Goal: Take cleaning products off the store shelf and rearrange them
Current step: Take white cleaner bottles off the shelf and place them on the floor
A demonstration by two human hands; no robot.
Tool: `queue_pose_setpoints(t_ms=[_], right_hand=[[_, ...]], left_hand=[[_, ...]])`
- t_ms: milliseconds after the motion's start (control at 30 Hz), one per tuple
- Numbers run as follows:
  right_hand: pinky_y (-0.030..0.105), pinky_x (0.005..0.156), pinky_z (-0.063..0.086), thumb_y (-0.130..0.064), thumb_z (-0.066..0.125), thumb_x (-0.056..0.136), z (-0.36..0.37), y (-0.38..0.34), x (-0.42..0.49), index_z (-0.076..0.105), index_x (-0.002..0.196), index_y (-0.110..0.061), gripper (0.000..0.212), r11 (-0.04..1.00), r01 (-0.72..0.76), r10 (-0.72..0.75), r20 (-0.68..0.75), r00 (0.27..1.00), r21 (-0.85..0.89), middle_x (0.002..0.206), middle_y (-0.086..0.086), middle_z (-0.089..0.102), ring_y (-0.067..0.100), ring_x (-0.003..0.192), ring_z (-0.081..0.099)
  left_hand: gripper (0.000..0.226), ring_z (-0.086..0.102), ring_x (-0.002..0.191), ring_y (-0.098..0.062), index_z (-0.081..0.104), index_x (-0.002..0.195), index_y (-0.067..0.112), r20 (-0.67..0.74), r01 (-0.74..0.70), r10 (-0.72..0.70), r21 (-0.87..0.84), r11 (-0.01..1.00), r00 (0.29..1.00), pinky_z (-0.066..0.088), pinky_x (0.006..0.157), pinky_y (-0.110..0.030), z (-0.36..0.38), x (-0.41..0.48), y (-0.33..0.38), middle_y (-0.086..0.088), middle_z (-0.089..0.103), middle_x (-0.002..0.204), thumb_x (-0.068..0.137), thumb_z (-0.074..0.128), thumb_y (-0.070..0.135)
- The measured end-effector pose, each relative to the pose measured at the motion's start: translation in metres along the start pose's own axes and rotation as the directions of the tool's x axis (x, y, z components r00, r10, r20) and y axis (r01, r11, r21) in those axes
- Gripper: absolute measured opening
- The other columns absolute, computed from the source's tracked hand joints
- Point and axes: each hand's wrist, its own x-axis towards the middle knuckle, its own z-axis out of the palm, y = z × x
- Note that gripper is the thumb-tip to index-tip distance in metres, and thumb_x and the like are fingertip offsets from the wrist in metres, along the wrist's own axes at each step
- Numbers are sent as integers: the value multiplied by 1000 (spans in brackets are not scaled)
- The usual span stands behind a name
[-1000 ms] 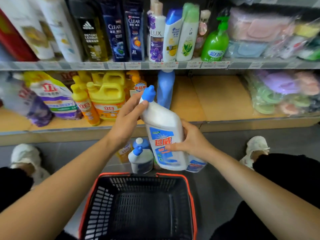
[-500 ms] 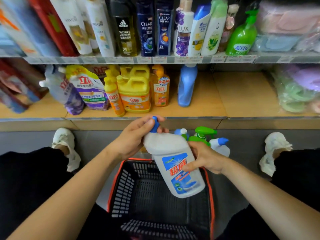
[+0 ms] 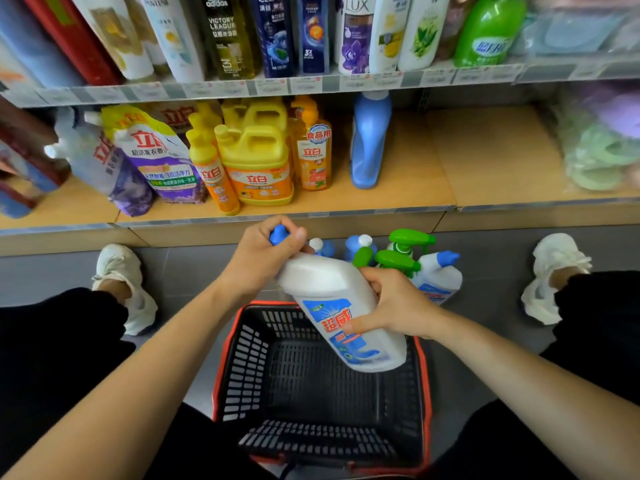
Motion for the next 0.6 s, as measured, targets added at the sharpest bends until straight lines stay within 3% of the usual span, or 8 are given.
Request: queue_pose_setpoints(t_ms=[133,200,300,400,533,600], right_hand=[[42,84,62,-9,93,65,-8,-1,-3,66,117,-13,58,992,-70,52,162,985,106,109,0,77,19,102,73],[45,85,61,-6,92,66,-9,-1,-4,66,116,-11,57,991,-76,58,154,986,111,109,2,77,21,102,74],[46,84,62,-9,94,64,-6,-3,-6,67,115,-11,57,997,-36,32,55,998,65,107,1,77,17,98,74],[45,84,60,-25,97,59,2,-5,-9,68,117,-20,66,996,18,-25,-85,996,-87,106,-7,76,11,97,72],[41,80,58,-48,93,53,13,-7,-13,67,118,-32,73,971,26,-76,-203,976,-238,105,-15,73,5,94,68],[37,77,58,-55,90,50,18,-9,-15,66,117,-36,74,969,12,-73,-240,968,-247,103,-18,73,1,92,67]], left_hand=[[22,73,86,-17,64,66,29,284,36,9,-152,988,959,55,71,-25,-7,-4,10,-2,76,80,87,69,29],[22,73,87,-17,65,67,28,287,31,20,-171,985,958,55,71,-26,-5,-6,9,-5,76,82,84,78,32],[21,71,78,-17,62,73,19,67,-77,81,-63,995,994,56,67,-27,5,-9,2,-7,75,79,92,72,18],[21,64,71,-15,57,78,5,-161,-149,157,64,987,974,52,68,-32,18,-13,-2,0,71,74,93,70,13],[22,61,77,-29,57,83,6,-323,-156,200,158,975,925,50,72,-41,23,-16,-9,-4,66,78,93,72,18],[20,62,79,-24,58,85,9,-367,-141,207,199,970,907,50,74,-43,24,-16,-11,1,67,79,93,72,20]])
